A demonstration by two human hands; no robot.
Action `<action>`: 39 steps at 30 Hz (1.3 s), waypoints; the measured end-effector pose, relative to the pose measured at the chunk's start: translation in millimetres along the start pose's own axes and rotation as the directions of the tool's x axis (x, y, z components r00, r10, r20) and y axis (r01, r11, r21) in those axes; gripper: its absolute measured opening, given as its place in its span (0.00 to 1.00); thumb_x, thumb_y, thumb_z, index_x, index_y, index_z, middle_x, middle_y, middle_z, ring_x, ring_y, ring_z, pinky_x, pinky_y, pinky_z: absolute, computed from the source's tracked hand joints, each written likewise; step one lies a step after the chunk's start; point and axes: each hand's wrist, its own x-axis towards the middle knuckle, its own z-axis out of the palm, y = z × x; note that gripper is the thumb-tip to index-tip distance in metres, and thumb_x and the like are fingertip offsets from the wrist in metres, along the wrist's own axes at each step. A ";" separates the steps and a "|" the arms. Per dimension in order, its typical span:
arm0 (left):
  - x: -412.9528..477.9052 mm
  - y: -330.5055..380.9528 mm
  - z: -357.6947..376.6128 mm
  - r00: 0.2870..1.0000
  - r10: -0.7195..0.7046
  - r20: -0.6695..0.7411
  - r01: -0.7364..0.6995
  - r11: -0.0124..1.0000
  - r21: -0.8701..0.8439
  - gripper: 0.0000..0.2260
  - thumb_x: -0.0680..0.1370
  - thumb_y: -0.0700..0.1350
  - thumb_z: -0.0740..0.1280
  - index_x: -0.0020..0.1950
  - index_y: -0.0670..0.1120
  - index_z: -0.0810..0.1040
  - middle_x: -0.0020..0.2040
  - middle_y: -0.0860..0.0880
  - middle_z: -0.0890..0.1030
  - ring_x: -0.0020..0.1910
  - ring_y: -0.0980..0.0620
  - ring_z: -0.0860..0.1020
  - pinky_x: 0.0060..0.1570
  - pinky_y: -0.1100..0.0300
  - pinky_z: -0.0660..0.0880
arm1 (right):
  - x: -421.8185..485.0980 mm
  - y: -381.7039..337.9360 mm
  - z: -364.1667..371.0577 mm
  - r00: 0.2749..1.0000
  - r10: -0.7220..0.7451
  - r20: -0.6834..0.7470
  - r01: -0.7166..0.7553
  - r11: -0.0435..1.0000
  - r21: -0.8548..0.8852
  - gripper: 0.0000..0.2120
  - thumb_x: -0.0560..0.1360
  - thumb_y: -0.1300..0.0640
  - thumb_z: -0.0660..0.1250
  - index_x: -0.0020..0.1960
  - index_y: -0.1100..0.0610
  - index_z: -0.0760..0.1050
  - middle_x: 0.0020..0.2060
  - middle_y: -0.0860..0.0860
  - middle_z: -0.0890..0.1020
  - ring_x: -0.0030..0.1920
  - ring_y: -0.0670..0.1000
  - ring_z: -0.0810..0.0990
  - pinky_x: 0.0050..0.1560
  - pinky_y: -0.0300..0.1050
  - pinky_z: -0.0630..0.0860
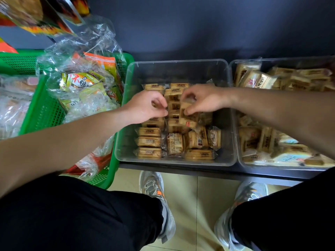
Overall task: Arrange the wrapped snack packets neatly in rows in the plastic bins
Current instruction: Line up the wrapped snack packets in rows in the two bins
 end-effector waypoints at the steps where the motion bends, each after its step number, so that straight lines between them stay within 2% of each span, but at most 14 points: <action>1: 1.1 -3.7 2.3 0.999 -0.002 0.035 -0.002 0.995 0.099 0.09 0.74 0.48 0.77 0.54 0.51 0.83 0.52 0.56 0.83 0.52 0.58 0.80 0.49 0.70 0.72 | -1.6 5.4 -7.6 0.999 0.016 -0.036 -0.016 1.000 0.008 0.18 0.75 0.51 0.73 0.64 0.48 0.74 0.55 0.44 0.76 0.53 0.48 0.76 0.47 0.42 0.71; 3: 1.1 -10.1 10.2 0.987 -0.017 0.159 -0.020 0.974 0.227 0.08 0.75 0.48 0.76 0.54 0.53 0.84 0.53 0.57 0.83 0.53 0.57 0.80 0.54 0.64 0.74 | -5.5 13.3 -18.6 0.994 0.042 -0.098 -0.044 0.999 -0.020 0.15 0.74 0.54 0.74 0.59 0.49 0.74 0.49 0.44 0.76 0.47 0.46 0.76 0.40 0.43 0.70; 6: -3.1 -12.8 26.4 0.952 -0.044 0.303 -0.070 0.932 0.356 0.10 0.77 0.49 0.74 0.58 0.55 0.83 0.55 0.59 0.81 0.53 0.57 0.80 0.52 0.62 0.74 | -9.0 19.9 -25.8 0.991 0.065 -0.118 -0.073 0.995 -0.062 0.16 0.72 0.54 0.75 0.57 0.49 0.73 0.46 0.47 0.78 0.45 0.49 0.77 0.39 0.45 0.72; 10: -4.1 -13.8 37.9 0.949 -0.052 0.312 -0.109 0.873 0.475 0.16 0.78 0.52 0.72 0.66 0.56 0.79 0.65 0.55 0.80 0.59 0.53 0.79 0.57 0.59 0.74 | -10.7 20.2 -25.1 0.995 0.051 -0.083 -0.057 0.996 -0.070 0.17 0.72 0.53 0.76 0.57 0.48 0.74 0.47 0.46 0.78 0.44 0.47 0.78 0.40 0.44 0.73; 13: -4.7 -13.8 41.5 0.943 -0.067 0.326 -0.107 0.865 0.490 0.17 0.79 0.53 0.71 0.68 0.58 0.76 0.67 0.54 0.78 0.62 0.51 0.77 0.59 0.57 0.74 | -10.6 18.6 -18.3 0.998 0.032 -0.063 -0.039 0.993 -0.113 0.16 0.72 0.53 0.76 0.56 0.47 0.74 0.46 0.45 0.77 0.43 0.45 0.76 0.37 0.43 0.69; 16: -6.8 -11.7 45.9 0.929 -0.095 0.357 -0.113 0.846 0.520 0.19 0.80 0.54 0.68 0.70 0.57 0.73 0.67 0.52 0.77 0.61 0.50 0.77 0.57 0.56 0.75 | -11.3 17.7 -12.3 0.999 0.014 -0.043 -0.019 0.993 -0.119 0.17 0.72 0.53 0.76 0.58 0.48 0.75 0.46 0.45 0.77 0.43 0.45 0.75 0.38 0.42 0.70; 19: -6.1 -12.1 47.0 0.924 -0.099 0.369 -0.108 0.859 0.500 0.19 0.80 0.55 0.69 0.70 0.57 0.73 0.67 0.53 0.78 0.63 0.51 0.77 0.60 0.53 0.75 | -12.7 17.0 -8.9 1.000 0.004 -0.030 -0.005 1.000 -0.024 0.19 0.72 0.54 0.76 0.59 0.48 0.75 0.50 0.46 0.78 0.46 0.46 0.77 0.43 0.42 0.74; 22: -5.6 -10.6 48.0 0.912 -0.127 0.391 -0.055 0.905 0.421 0.20 0.78 0.53 0.72 0.69 0.55 0.74 0.64 0.56 0.79 0.60 0.54 0.78 0.59 0.55 0.76 | -11.2 17.0 -3.6 1.000 -0.001 -0.005 0.001 1.000 0.026 0.21 0.72 0.55 0.75 0.63 0.47 0.75 0.53 0.46 0.78 0.49 0.45 0.77 0.45 0.40 0.74; 24: -4.6 -8.9 49.0 0.906 -0.146 0.397 -0.033 0.911 0.411 0.23 0.76 0.54 0.74 0.70 0.54 0.74 0.63 0.56 0.80 0.58 0.54 0.78 0.58 0.55 0.77 | -9.1 16.2 0.7 1.000 0.001 0.020 -0.001 1.000 0.022 0.23 0.74 0.54 0.75 0.67 0.48 0.75 0.58 0.45 0.77 0.50 0.44 0.76 0.47 0.38 0.71; 26: -3.4 -6.6 49.6 0.903 -0.156 0.400 -0.029 0.908 0.418 0.26 0.75 0.55 0.75 0.71 0.54 0.74 0.62 0.55 0.80 0.56 0.53 0.78 0.54 0.57 0.77 | -7.0 15.4 4.6 0.999 0.010 0.043 -0.009 1.000 -0.011 0.25 0.75 0.54 0.74 0.70 0.50 0.74 0.61 0.46 0.75 0.54 0.45 0.75 0.53 0.39 0.70; 29: -2.7 -4.1 51.7 0.892 -0.169 0.419 -0.023 0.909 0.415 0.28 0.75 0.56 0.75 0.73 0.51 0.74 0.60 0.53 0.79 0.55 0.51 0.77 0.48 0.58 0.75 | -7.3 13.1 7.3 0.998 0.027 0.065 -0.023 0.998 -0.054 0.25 0.76 0.55 0.73 0.71 0.51 0.73 0.63 0.47 0.74 0.58 0.46 0.72 0.56 0.40 0.69; 31: -3.1 -0.9 51.4 0.893 -0.171 0.417 -0.007 0.920 0.393 0.27 0.74 0.57 0.75 0.71 0.51 0.75 0.57 0.52 0.79 0.53 0.50 0.77 0.49 0.56 0.77 | -7.8 13.6 6.9 0.997 0.028 0.067 -0.025 0.999 -0.047 0.25 0.76 0.55 0.73 0.72 0.52 0.73 0.62 0.47 0.74 0.58 0.45 0.71 0.55 0.39 0.68; 35: -7.5 3.6 50.0 0.911 -0.126 0.392 -0.012 0.943 0.332 0.20 0.73 0.52 0.78 0.62 0.54 0.76 0.57 0.53 0.77 0.52 0.51 0.76 0.49 0.55 0.76 | -7.1 15.9 4.2 0.998 0.026 0.056 -0.024 0.999 -0.048 0.21 0.76 0.55 0.72 0.69 0.52 0.74 0.56 0.42 0.72 0.55 0.43 0.71 0.41 0.30 0.65; 39: -12.0 10.7 36.7 0.913 -0.120 0.389 -0.011 0.948 0.317 0.16 0.73 0.48 0.77 0.58 0.54 0.77 0.56 0.55 0.78 0.50 0.55 0.77 0.45 0.59 0.75 | -7.4 13.7 -0.3 0.999 0.041 0.032 -0.039 0.997 -0.060 0.17 0.74 0.53 0.74 0.62 0.50 0.76 0.54 0.46 0.78 0.51 0.46 0.76 0.43 0.37 0.70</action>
